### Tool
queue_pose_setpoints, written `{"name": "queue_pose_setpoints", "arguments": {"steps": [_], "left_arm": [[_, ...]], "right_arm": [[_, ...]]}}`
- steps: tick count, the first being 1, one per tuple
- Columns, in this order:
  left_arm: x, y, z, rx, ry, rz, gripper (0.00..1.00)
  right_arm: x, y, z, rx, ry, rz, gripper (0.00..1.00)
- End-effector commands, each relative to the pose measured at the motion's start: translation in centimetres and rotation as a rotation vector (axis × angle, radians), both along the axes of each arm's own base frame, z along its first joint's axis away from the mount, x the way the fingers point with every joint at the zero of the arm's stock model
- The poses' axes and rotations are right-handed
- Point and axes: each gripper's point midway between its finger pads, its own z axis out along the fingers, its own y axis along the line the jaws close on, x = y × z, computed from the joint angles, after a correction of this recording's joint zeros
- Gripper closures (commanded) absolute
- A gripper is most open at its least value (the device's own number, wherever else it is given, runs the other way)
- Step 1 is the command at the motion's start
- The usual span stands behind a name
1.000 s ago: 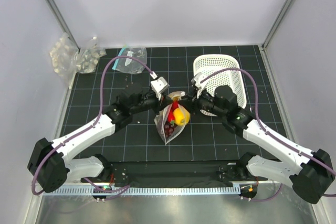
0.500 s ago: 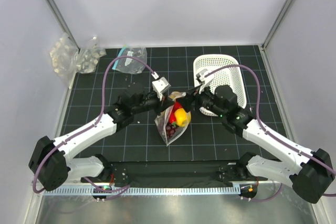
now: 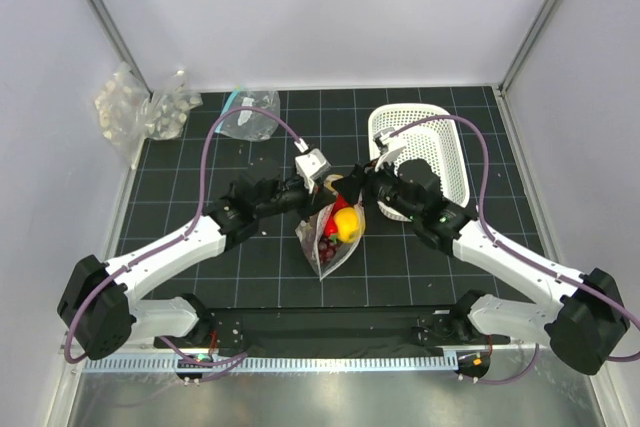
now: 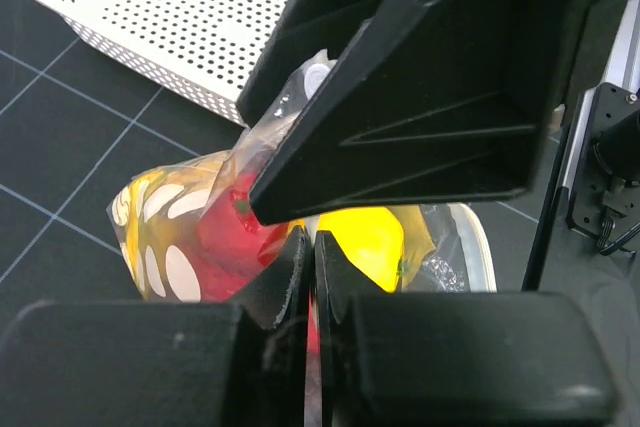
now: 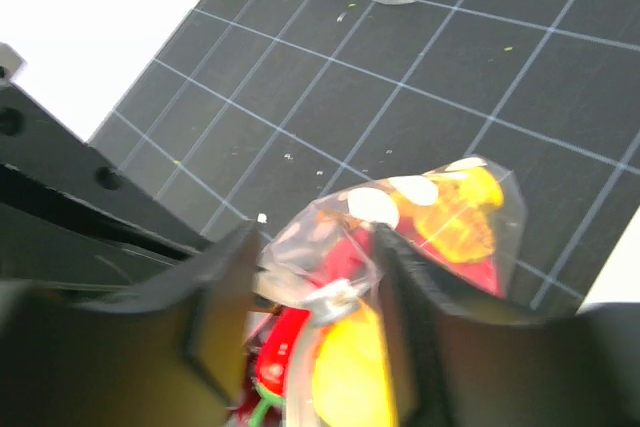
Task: Place the food in the zip-top bag and seal the zipper
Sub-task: Zip the zipper food storage bag at the center of the board.
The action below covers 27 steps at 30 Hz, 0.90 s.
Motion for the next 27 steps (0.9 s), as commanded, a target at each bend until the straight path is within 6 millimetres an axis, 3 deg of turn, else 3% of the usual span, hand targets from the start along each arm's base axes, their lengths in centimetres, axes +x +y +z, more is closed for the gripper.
{"name": "queue_pose_setpoints", "arguments": {"steps": [1, 7, 10, 20, 23, 27], "left_arm": [[0.5, -0.8, 2.8, -0.068, -0.059, -0.004, 0.93], [-0.9, -2.4, 2.2, -0.034, -0.105, -0.05, 0.75], [-1.1, -2.9, 2.0, 0.005, -0.154, -0.037, 0.66], [-1.8, -3.6, 2.5, 0.006, -0.178, -0.005, 0.29], [-2.1, -4.1, 2.8, -0.038, -0.162, -0.016, 0.11], [-2.5, -5.0, 3.6, -0.115, -0.153, -0.027, 0.02]], "right_arm": [[0.3, 0.9, 3.6, 0.074, -0.053, -0.015, 0.49], [0.1, 0.7, 4.0, 0.09, -0.056, -0.027, 0.78], [-0.3, 0.3, 4.4, 0.105, -0.052, -0.036, 0.86], [-0.2, -1.0, 5.2, 0.149, -0.079, -0.098, 0.93], [-0.2, -0.8, 5.1, 0.15, -0.072, -0.094, 0.93], [-0.2, -0.5, 5.0, 0.153, -0.064, -0.082, 0.94]]}}
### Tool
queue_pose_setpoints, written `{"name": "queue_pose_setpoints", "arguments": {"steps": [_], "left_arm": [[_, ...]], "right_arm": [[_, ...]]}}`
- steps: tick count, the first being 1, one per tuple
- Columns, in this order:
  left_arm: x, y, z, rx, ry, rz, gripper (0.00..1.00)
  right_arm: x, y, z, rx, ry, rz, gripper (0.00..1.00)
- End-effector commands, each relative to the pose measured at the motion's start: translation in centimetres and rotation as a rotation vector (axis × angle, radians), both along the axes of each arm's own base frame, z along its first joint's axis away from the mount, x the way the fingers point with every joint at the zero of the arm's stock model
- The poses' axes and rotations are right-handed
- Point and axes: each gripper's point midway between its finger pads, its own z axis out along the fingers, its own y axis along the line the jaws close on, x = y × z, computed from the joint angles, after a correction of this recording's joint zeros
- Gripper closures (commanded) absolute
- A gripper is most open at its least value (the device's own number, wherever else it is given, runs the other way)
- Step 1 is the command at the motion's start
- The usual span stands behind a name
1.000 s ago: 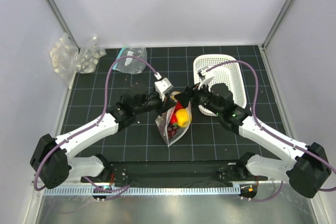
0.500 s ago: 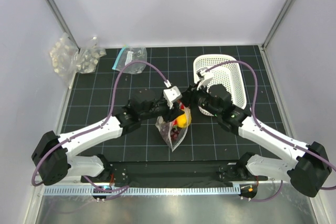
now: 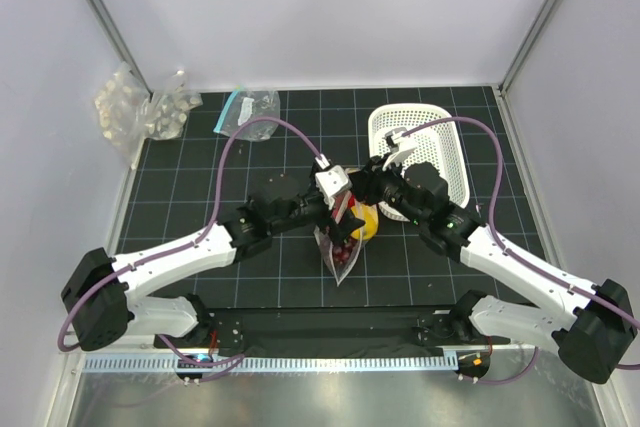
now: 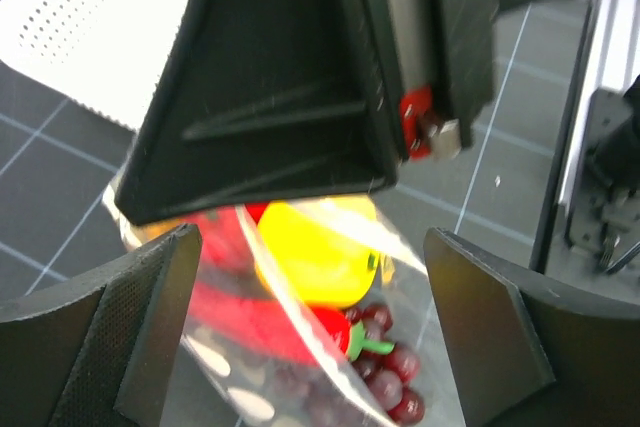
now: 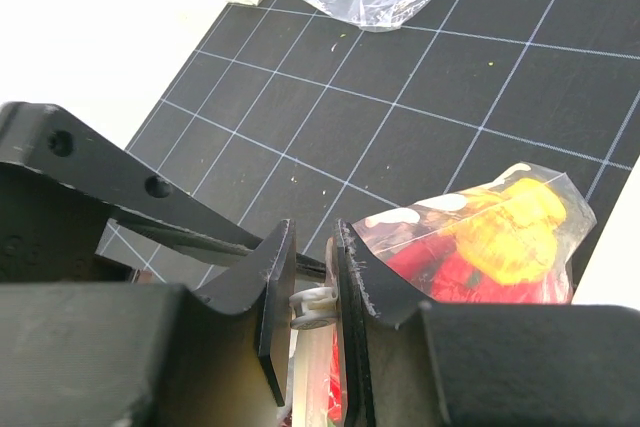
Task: Place the food in the zip-top bag and seal the zipper
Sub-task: Zip the zipper food storage bag at the center of the board.
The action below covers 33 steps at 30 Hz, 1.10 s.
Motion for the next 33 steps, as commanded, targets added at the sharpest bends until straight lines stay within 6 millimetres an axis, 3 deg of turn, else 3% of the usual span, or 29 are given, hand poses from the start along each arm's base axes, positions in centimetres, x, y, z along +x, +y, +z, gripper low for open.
{"name": "queue_pose_setpoints", "arguments": {"steps": [1, 7, 10, 11, 14, 15, 16, 19, 20, 21, 22, 24, 33], "left_arm": [[0.0, -1.3, 2.4, -0.126, -0.025, -0.009, 0.02], [0.0, -2.0, 2.4, -0.153, -0.016, -0.012, 0.02], [0.6, -2.3, 1.6, -0.138, 0.004, 0.015, 0.08], [1.0, -2.5, 1.1, -0.122, 0.013, 0.031, 0.21], [1.3, -2.8, 0.0, -0.094, 0.034, 0.039, 0.44], [1.4, -3.0, 0.2, -0.097, 0.035, 0.041, 0.49], [1.4, -3.0, 0.1, -0.092, 0.037, 0.04, 0.54], [1.1, -3.3, 0.4, -0.073, 0.045, 0.008, 0.83], [0.8, -3.4, 0.6, -0.052, 0.036, -0.019, 1.0], [0.1, -3.1, -0.3, 0.002, 0.071, -0.038, 1.0], [-0.6, -3.6, 0.7, 0.002, 0.072, -0.094, 1.0], [-1.7, -3.1, -0.1, 0.071, 0.102, -0.144, 1.0], [-3.5, -0.2, 1.4, 0.057, 0.185, -0.309, 1.0]], "right_arm": [[0.3, 0.4, 2.9, 0.084, -0.065, -0.004, 0.94], [0.3, 0.5, 2.9, 0.086, -0.065, -0.004, 0.94], [0.3, 0.5, 2.8, 0.086, -0.063, -0.003, 0.94], [0.3, 0.5, 2.9, 0.087, -0.066, -0.004, 0.94], [0.3, 0.5, 2.9, 0.087, -0.07, -0.004, 0.94], [0.4, 0.4, 2.8, 0.085, -0.068, -0.014, 0.9], [0.4, 0.3, 2.9, 0.087, -0.072, -0.016, 0.85], [0.8, -0.5, 3.2, 0.081, -0.093, -0.063, 0.56], [1.1, -1.1, 2.9, 0.069, -0.099, -0.094, 0.47], [1.4, -1.6, 3.0, 0.06, -0.106, -0.122, 0.37], [1.8, -2.8, 3.3, 0.049, -0.125, -0.186, 0.34], [2.0, -4.0, 3.2, 0.013, -0.159, -0.231, 0.3], [0.0, -8.4, 6.9, -0.041, -0.338, -0.303, 0.22]]}}
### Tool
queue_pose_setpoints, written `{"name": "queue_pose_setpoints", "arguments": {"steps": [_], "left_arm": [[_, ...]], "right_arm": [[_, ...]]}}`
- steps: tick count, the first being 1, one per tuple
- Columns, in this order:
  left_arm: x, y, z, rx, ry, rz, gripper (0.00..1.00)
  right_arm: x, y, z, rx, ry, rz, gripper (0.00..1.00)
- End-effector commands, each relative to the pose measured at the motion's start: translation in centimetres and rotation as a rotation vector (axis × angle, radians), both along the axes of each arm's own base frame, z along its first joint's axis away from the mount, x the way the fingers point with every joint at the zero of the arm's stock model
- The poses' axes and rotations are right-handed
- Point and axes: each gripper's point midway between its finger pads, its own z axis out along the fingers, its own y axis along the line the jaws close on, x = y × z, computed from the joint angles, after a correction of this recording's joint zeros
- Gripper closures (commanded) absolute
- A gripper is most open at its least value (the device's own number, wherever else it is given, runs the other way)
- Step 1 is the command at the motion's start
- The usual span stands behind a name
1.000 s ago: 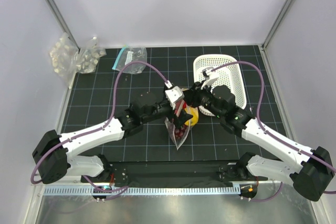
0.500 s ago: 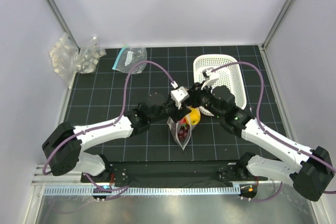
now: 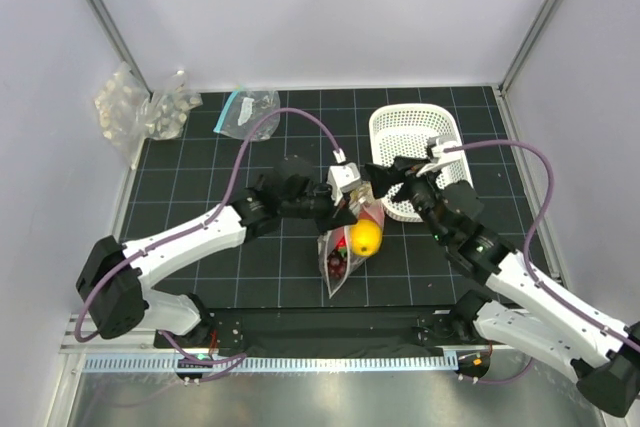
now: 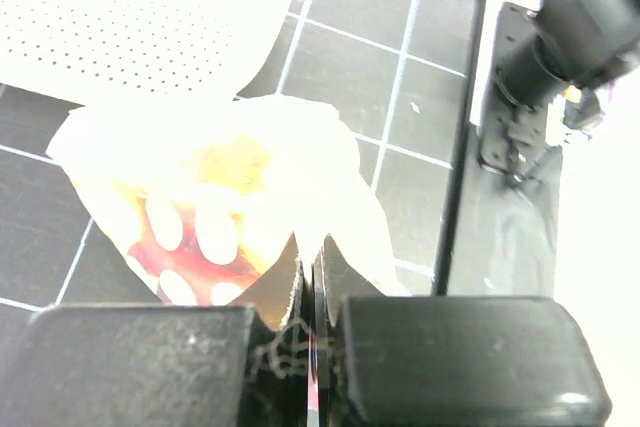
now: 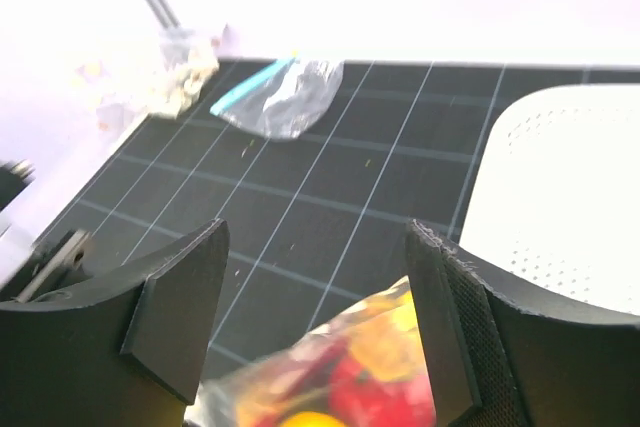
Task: Place the food in the zip-top bag and seal the zipper
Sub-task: Zip the zipper food storage bag at the center of the board.
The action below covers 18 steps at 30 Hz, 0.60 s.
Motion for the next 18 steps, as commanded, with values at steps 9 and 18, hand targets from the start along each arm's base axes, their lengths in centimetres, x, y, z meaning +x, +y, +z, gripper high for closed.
{"name": "queue_pose_setpoints", "arguments": {"steps": [9, 18], "left_arm": [[-2.1, 2.3, 3.0, -0.013, 0.078, -0.21, 1.0], [-2.3, 4.2, 3.9, -0.033, -0.015, -0.143, 1.0]], "right_arm": [[-5.1, 1.8, 3.0, -0.176, -0.231, 0.313, 0.27], [-8.7, 7.0, 0.0, -0.224, -0.296, 0.695, 0.35]]}}
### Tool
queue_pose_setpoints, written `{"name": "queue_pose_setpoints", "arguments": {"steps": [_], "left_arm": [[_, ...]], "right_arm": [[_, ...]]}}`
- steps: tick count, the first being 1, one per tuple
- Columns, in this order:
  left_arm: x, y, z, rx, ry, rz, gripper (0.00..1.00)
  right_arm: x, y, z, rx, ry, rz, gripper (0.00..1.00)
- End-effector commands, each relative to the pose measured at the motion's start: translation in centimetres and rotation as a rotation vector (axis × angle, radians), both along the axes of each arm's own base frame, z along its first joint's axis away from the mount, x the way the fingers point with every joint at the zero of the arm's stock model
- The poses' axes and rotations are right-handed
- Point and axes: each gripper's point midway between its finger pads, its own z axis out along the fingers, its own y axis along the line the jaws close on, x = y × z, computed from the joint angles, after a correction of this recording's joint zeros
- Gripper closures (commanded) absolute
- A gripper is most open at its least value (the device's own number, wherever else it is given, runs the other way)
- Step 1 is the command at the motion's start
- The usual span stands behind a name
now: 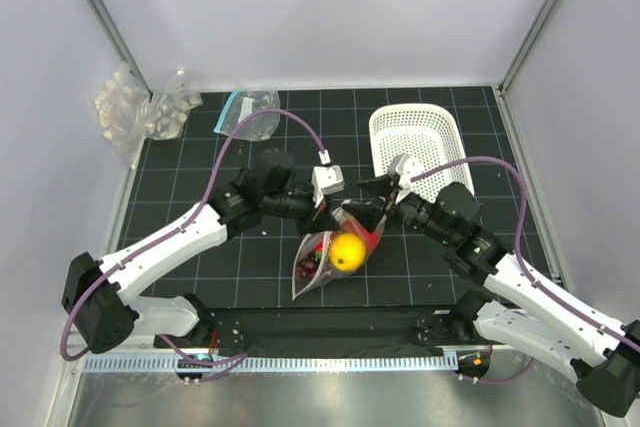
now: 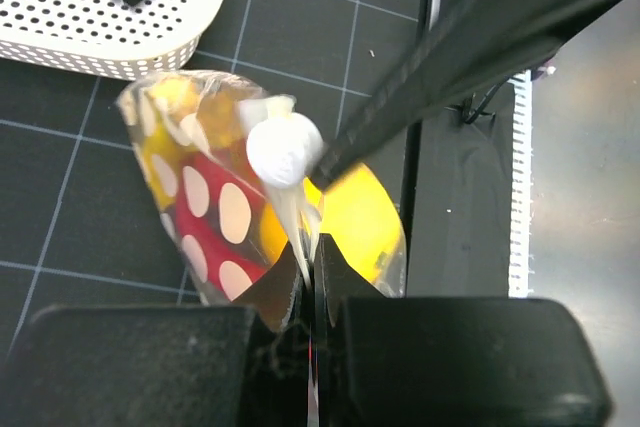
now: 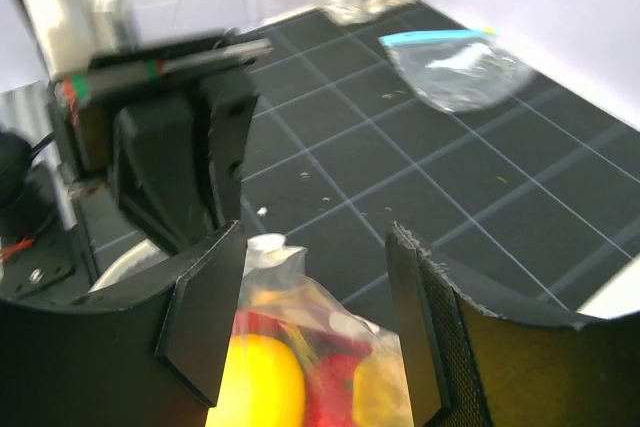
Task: Place the food in the zip-top bag and seal the zipper
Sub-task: Zip the zipper food storage bag at the center of the board.
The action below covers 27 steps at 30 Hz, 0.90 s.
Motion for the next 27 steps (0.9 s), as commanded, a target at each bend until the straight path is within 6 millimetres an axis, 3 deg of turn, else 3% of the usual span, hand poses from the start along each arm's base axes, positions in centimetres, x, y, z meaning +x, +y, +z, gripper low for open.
{"name": "queue_pose_setpoints", "arguments": {"steps": [1, 2, 6, 12, 17, 21, 27], "left_arm": [[-0.2, 0.2, 2.8, -0.073, -0.079, -0.007, 1.0], [-0.3, 0.3, 2.6, -0.069, -0.076, -0.005, 1.0], [-0.2, 0.3, 2.7, -0.067, -0.081, 0.002, 1.0], [-0.8, 0.6, 3.4, -0.073, -0.123, 0.007, 1.0], [-2.1, 0.7, 4.0, -0.068, -0.18, -0.005, 1.0], [-2.9, 0.9, 4.6, -0.079, -0.218, -0.019, 1.0], [-3.5, 0.8, 4.6, -0.064, -0.228, -0.035, 1.0]], "right_arm": [[-2.9, 2.1, 1.0, 0.032, -0.13, 0.219, 0.35], [-3.5, 2.3, 0.1, 0.026, -0.134, 0.254, 0.34], [-4.1, 2.2, 0.1, 0.018, -0.155, 0.278, 0.34], [-3.6, 2.0, -0.2, 0.007, -0.152, 0.255, 0.31], [-3.1, 1.9, -0.3, 0.005, -0.141, 0.236, 0.44], [-3.2, 1.8, -0.1, 0.006, -0.14, 0.24, 0.46], [-4.8, 2.0, 0.7, 0.023, -0.162, 0.316, 0.81]]}}
